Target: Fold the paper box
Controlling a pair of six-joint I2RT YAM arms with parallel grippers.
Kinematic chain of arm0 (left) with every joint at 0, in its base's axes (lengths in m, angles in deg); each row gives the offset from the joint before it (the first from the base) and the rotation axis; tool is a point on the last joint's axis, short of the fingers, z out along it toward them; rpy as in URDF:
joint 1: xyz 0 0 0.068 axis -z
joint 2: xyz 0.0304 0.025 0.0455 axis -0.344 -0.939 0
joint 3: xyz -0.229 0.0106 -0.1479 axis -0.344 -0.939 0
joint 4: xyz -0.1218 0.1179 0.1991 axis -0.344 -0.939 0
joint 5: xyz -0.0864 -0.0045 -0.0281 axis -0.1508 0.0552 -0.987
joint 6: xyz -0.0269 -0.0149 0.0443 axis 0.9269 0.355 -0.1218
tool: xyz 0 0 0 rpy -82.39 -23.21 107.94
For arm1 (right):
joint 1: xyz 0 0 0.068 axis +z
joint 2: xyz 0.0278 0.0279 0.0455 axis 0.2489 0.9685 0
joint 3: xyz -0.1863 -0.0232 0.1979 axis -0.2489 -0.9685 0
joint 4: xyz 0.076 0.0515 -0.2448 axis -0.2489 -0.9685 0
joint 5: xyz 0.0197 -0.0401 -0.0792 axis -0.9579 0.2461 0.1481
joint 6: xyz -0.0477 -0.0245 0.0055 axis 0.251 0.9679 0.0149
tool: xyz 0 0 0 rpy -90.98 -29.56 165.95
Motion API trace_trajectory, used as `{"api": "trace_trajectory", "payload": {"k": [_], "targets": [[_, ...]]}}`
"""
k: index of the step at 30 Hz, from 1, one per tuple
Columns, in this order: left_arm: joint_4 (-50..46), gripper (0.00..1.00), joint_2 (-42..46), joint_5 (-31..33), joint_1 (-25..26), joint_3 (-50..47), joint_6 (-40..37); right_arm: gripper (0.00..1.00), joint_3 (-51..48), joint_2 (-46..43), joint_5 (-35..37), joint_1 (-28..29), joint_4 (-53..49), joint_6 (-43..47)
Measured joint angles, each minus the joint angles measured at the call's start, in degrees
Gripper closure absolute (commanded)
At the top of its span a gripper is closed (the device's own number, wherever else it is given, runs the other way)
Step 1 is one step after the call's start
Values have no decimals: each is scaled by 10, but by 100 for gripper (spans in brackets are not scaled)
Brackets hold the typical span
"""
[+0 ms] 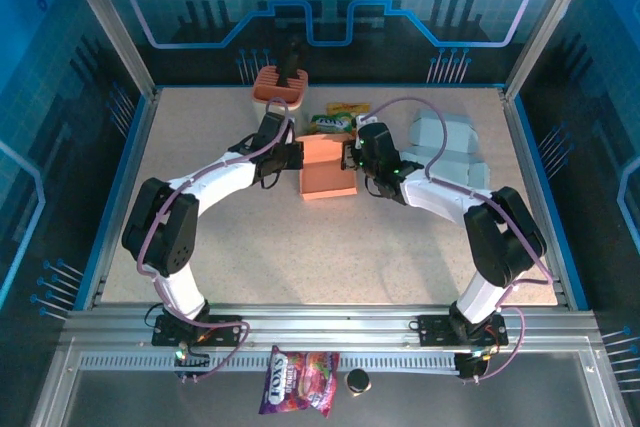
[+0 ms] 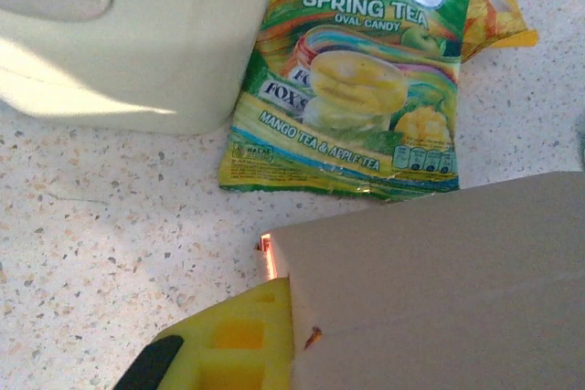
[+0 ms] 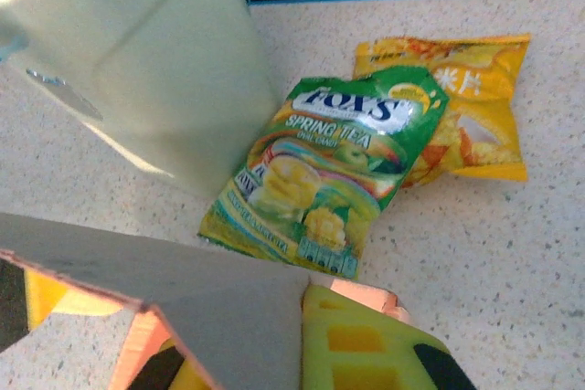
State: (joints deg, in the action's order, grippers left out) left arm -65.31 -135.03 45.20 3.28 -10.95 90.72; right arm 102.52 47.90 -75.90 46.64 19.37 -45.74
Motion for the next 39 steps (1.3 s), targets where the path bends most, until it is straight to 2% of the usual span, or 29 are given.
{"api": "trace_trajectory", "payload": {"k": [8,15,17,20,24,27,34,39], "targets": [[26,94,-1,-3,-2,-13,-6,100,-24,1,2,0,34,1],[90,93,0,-1,13,-79,-19,100,-77,-13,-8,4,44,3],[119,93,9,11,22,-101,-21,96,-85,-19,-5,6,41,3],[134,93,21,24,32,-122,-21,86,-87,-33,-1,12,22,6],[146,96,30,44,46,-139,-25,60,-79,-54,3,30,-40,-1],[148,98,33,54,59,-144,-31,45,-65,-73,-2,42,-101,-24],[155,100,37,63,87,-150,-32,32,-64,-163,-47,65,-235,-134],[156,100,37,82,100,-150,-31,27,-64,-244,-74,71,-295,-231]]}}
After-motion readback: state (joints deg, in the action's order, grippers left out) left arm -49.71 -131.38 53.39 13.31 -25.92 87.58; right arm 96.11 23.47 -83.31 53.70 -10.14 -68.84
